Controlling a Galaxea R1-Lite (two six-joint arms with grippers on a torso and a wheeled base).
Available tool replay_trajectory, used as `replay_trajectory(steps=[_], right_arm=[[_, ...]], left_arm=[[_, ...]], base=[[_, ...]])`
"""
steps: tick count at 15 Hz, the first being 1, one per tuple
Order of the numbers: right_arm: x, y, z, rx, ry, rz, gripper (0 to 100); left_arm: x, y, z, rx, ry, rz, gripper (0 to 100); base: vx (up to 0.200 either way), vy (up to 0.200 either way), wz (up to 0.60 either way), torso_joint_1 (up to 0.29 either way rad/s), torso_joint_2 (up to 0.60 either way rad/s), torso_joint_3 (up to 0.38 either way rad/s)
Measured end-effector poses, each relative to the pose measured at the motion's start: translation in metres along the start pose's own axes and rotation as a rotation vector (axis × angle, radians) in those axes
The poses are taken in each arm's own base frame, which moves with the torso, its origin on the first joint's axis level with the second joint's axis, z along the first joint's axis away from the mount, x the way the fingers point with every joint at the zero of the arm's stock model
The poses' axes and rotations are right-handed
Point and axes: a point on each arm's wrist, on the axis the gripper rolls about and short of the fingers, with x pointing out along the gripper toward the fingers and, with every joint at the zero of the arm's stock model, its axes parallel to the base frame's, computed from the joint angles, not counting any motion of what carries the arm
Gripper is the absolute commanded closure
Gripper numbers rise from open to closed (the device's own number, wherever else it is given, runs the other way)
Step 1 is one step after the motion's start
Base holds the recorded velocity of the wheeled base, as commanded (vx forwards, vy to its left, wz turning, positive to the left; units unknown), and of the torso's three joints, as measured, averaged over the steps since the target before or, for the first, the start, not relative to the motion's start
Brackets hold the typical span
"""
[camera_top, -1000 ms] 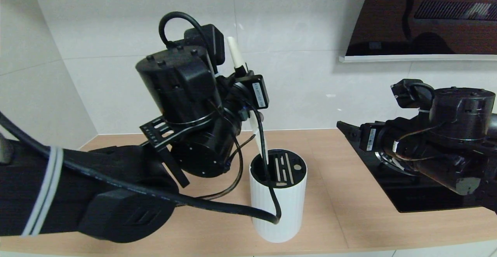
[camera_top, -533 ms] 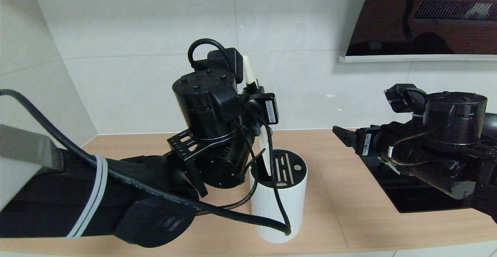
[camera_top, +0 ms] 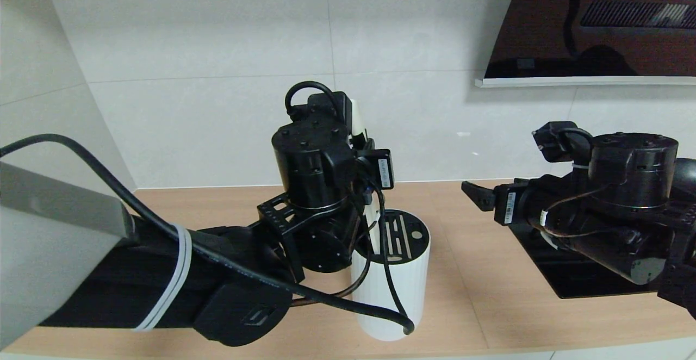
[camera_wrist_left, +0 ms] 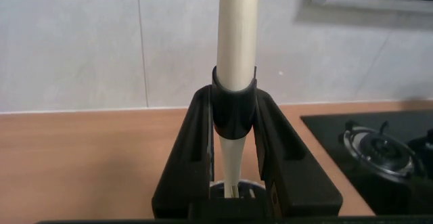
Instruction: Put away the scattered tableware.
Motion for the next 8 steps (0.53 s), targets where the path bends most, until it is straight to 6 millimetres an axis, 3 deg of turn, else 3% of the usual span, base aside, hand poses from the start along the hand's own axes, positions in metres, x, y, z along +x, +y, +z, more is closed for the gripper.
replay_trajectory(steps=[8], right_arm=[[0.0, 0.0, -0.001, -0.003, 0.002, -0.001, 0]], left_arm=[[0.006, -0.002, -0.032, 0.035, 0.068, 0.014, 100]], base=[[0.0, 0.0, 0.0, 0.0, 0.0, 0.0]])
